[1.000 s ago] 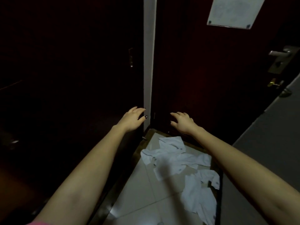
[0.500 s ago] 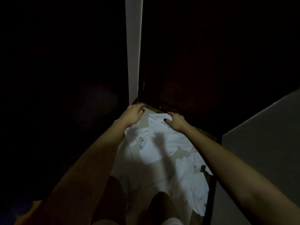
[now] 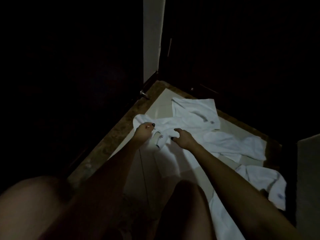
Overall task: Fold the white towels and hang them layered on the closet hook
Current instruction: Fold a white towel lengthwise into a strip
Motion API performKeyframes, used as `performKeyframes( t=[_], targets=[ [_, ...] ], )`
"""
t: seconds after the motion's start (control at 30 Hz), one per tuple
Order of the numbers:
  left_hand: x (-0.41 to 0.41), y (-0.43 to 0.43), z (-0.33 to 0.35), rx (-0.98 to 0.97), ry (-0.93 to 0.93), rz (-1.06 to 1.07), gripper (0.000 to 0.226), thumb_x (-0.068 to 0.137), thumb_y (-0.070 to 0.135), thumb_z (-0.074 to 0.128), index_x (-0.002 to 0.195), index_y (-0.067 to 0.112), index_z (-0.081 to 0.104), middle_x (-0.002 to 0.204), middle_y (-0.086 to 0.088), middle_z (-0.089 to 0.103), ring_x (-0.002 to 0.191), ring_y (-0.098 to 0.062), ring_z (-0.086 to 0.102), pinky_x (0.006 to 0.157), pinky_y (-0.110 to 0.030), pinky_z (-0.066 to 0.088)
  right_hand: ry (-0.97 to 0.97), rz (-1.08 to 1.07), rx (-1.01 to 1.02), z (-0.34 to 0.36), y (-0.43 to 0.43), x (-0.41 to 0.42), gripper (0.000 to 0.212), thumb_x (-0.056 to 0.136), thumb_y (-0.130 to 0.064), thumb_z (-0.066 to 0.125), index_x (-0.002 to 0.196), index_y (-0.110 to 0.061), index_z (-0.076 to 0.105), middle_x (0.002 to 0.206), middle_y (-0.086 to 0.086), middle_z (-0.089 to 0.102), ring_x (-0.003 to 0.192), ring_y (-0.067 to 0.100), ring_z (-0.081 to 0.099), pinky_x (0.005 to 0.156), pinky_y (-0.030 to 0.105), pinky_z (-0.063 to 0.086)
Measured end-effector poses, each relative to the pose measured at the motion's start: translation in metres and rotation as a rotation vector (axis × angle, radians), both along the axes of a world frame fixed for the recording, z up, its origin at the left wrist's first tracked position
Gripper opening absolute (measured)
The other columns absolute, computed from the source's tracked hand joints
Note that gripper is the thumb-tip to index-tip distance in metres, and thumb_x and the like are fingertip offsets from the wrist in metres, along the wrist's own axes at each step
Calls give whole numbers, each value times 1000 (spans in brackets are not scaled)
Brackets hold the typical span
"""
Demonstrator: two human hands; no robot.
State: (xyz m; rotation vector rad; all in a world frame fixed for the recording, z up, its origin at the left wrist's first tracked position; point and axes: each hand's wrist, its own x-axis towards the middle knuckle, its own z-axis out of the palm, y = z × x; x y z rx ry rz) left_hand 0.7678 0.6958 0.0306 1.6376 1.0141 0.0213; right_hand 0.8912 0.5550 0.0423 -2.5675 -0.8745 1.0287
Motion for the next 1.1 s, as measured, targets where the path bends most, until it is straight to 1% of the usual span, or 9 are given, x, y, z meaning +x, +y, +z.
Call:
performKeyframes(
  t=[0.1, 0.23, 0.37, 0.53, 0.63, 0.73, 0.83, 0.97, 1.1],
  targets=[
    [4, -10, -65, -181, 18, 126, 25, 102, 17, 49, 101, -3, 64, 96, -17, 62, 84, -26, 60, 82, -38, 52, 43, 45, 34, -60, 8, 5, 61, 96, -25, 62, 149, -9, 36, 150, 16, 42, 136, 33, 40, 109, 37, 34],
    [14, -18, -129, -356, 46, 229, 26, 101, 11, 49, 76, 16, 54, 77, 0, 57, 67, -9, 54, 46, -12, 47, 37, 123, 48, -128, 6, 12, 62, 95, -22, 63, 148, -6, 37, 150, 15, 43, 135, 31, 41, 106, 29, 28],
    [32, -30, -170, -412, 79, 324, 37, 99, 27, 55, 66, 11, 54, 44, 5, 59, 59, -15, 53, 51, -23, 46, 115, -69, 207, -177, 0, 15, 48, 98, -18, 58, 143, -5, 45, 143, 14, 49, 130, 28, 48, 94, 19, 32],
    [50, -37, -174, -493, 36, 253, 31, 95, 24, 62, 105, -5, 64, 81, -15, 61, 72, -23, 59, 65, -25, 49, 445, -456, 474, -182, 2, 10, 16, 100, -12, 51, 107, -15, 65, 115, 19, 62, 88, 16, 58, 72, 24, 46],
    [55, -32, -151, -492, -30, 246, 39, 100, 11, 53, 132, -11, 49, 127, -31, 57, 119, -43, 55, 75, -31, 51, 489, -554, 552, -160, 4, 8, 20, 94, 3, 53, 109, 8, 65, 110, 32, 62, 88, 25, 60, 76, 31, 52],
    [58, -21, -111, -500, -131, 207, 37, 99, 8, 51, 133, -9, 49, 138, -30, 49, 127, -40, 51, 77, -28, 48, 427, -550, 602, -118, 9, 16, 17, 87, 10, 54, 97, 20, 64, 91, 38, 62, 79, 27, 57, 72, 33, 49],
    [64, -11, -57, -485, -207, 155, 38, 100, 9, 50, 134, -8, 47, 132, -29, 54, 100, -23, 56, 80, -29, 48, 449, -581, 663, -62, 19, 27, 21, 87, 11, 54, 75, -1, 67, 63, 2, 62, 62, 14, 57, 56, 18, 47],
    [81, 1, 50, -470, -262, 71, 40, 102, 13, 48, 137, -5, 46, 81, 3, 56, 55, 5, 56, 50, -8, 45, 394, -600, 736, 47, 28, 36, 19, 89, 8, 55, 75, 2, 67, 67, 7, 62, 64, 14, 58, 62, 24, 48],
    [88, 10, 188, -465, -356, 28, 17, 101, 18, 49, 95, 6, 59, 58, 4, 54, 45, -5, 48, 44, -15, 34, 381, -606, 779, 181, 34, 44, 10, 91, 1, 59, 86, -5, 66, 73, 6, 68, 68, 11, 66, 66, 21, 53]
  ],
)
